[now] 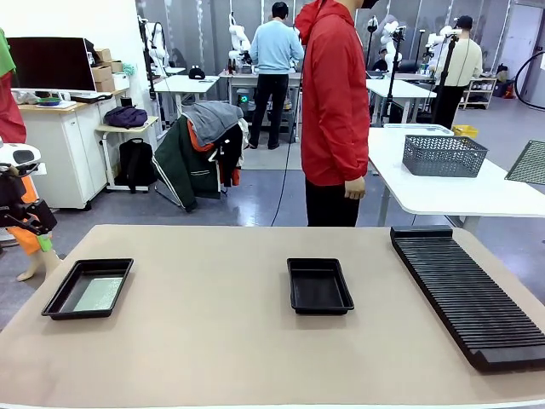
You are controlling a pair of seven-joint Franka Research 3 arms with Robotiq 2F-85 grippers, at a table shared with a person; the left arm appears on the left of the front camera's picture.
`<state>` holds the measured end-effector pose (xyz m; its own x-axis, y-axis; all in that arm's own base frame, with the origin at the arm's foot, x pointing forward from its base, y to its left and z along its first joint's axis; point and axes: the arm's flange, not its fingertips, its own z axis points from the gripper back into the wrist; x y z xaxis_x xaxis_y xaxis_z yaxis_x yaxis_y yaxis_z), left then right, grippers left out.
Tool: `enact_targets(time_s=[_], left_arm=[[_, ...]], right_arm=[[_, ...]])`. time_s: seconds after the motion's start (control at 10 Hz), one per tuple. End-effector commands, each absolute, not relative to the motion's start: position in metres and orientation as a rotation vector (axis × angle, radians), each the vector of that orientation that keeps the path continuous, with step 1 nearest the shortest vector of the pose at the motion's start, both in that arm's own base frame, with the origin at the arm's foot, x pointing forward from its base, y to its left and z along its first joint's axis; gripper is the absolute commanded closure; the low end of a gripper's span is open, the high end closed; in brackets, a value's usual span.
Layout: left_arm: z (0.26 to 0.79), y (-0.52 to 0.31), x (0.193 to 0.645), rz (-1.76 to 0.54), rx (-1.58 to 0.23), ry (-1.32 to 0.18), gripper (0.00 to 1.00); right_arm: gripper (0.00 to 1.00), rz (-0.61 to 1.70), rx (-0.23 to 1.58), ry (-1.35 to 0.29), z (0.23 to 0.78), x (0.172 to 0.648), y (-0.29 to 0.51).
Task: Inspect and transfer BCBs to ESD trays.
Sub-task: Pick up the Blank PCB from the PCB Rack and place it in the right ESD tray.
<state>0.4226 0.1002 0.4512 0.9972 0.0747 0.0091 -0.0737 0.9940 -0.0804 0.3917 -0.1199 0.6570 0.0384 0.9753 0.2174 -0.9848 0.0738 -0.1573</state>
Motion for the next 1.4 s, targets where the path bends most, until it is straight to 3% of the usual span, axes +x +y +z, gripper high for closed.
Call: enact_targets(time_s=[0.0,0.8,1.3], left_arm=[[0.45,0.1,0.422,0.078,-0.081,-0.022,0.0],[0.45,0.1,0.422,0.078,-0.081,-0.022,0.0],[0.45,0.1,0.422,0.078,-0.081,-0.022,0.0]], right_arm=[[1.0,1.503,0.038,-0.298,0.653,0.391,-0.12],[0.97,1.504,0.04,-0.296,0.656,0.392,-0.12],[0.97,0.985,0.31,-0.378,0.633,0.422,-0.075]])
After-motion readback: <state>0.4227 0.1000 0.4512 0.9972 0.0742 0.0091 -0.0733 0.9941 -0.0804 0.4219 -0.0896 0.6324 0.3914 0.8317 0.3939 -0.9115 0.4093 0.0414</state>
